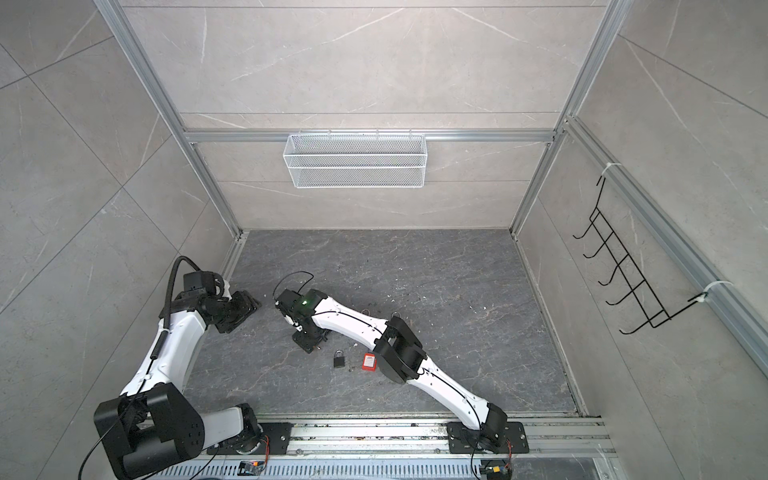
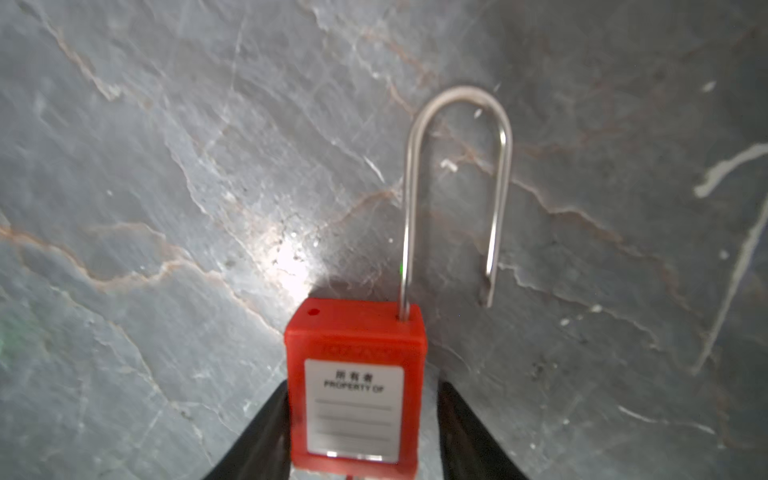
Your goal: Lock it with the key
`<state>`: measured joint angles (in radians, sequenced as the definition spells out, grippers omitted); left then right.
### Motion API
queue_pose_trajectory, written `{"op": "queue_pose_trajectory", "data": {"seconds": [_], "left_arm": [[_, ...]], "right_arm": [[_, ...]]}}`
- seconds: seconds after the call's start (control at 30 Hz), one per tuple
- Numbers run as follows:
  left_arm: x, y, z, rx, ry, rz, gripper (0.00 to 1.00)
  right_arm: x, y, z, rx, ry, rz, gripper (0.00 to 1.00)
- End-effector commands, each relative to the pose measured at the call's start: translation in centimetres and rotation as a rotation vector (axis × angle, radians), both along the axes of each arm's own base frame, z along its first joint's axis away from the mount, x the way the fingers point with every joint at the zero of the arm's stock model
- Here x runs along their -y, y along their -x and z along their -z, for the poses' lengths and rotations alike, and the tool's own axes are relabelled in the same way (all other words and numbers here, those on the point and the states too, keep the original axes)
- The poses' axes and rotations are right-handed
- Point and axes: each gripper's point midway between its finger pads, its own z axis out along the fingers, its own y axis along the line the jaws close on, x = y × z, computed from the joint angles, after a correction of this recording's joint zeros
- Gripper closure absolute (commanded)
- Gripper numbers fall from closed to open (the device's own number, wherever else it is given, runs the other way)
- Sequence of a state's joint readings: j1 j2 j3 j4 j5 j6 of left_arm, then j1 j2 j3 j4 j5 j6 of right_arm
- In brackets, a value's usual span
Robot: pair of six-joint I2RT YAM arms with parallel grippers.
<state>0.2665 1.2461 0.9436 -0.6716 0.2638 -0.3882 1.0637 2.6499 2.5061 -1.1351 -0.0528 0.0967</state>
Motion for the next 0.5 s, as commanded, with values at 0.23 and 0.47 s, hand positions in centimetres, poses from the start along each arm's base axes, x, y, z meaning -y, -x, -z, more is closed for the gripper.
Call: {"op": "queue_pose_trajectory", "data": {"seconds": [0.23, 0.47], "left_arm": [[1.9, -0.2, -1.6, 0.106, 0.05, 0.104, 0.41], [5.5, -1.1, -5.8, 0.325, 0.087, 0.279, 0.46]], "right_arm": [[0.8, 0.4, -5.1, 0.069, -0.049, -0.112, 0.66], [5.5, 1.3, -13.5, 0.176, -0.27, -0.297, 0.67]]}}
